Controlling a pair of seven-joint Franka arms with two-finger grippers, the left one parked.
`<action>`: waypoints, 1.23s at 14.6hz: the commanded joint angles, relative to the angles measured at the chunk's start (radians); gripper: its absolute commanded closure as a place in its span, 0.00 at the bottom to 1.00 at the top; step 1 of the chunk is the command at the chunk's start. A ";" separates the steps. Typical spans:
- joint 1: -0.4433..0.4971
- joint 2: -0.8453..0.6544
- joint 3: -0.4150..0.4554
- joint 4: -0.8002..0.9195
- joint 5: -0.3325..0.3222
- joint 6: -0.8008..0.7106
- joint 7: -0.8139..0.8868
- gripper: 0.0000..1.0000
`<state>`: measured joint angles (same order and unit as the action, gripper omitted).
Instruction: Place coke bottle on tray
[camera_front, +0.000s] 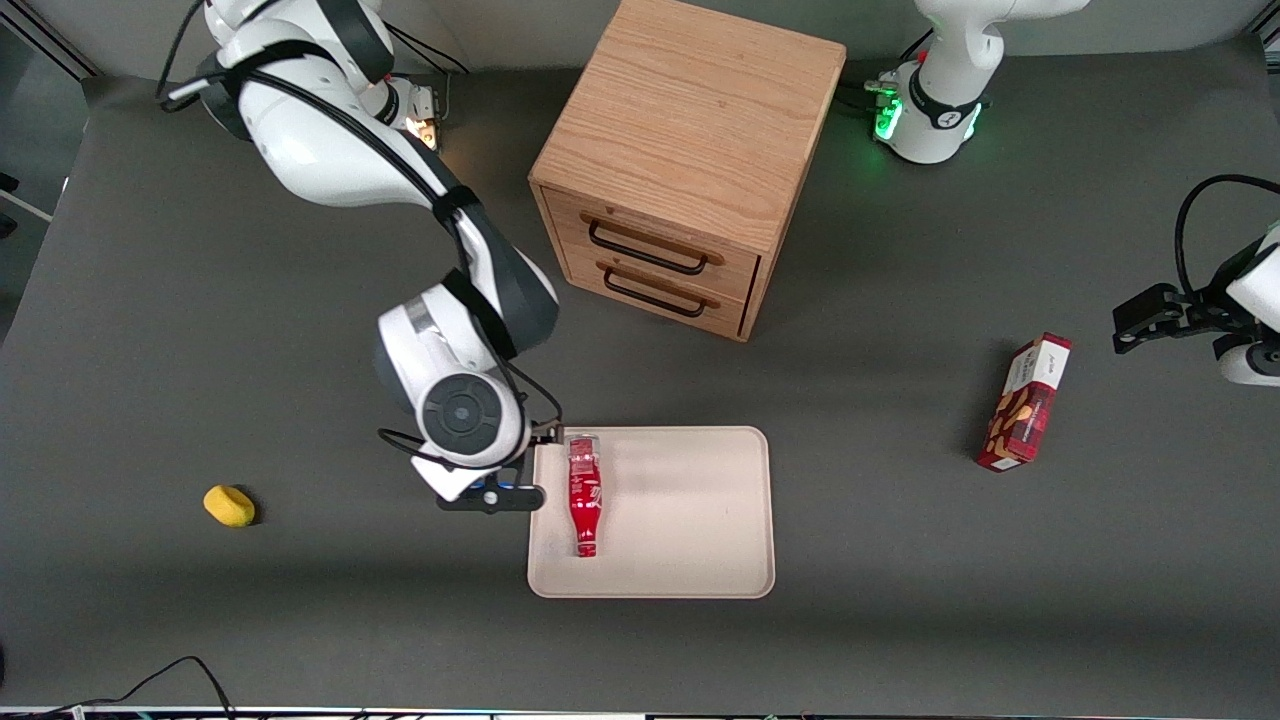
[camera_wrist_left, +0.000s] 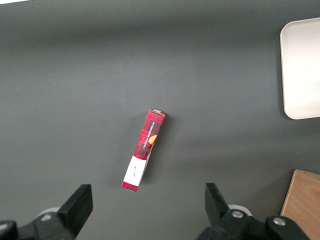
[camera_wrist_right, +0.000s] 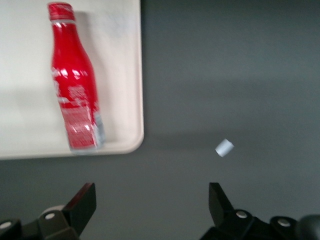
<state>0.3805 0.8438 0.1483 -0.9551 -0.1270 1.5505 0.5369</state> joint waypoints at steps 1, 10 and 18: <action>-0.080 -0.168 0.045 -0.149 0.020 -0.035 -0.067 0.00; -0.078 -0.823 -0.237 -0.846 0.101 0.159 -0.344 0.00; -0.144 -0.914 -0.299 -0.892 0.133 0.154 -0.466 0.00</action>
<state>0.2383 -0.0782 -0.1590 -1.8517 -0.0195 1.6893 0.0850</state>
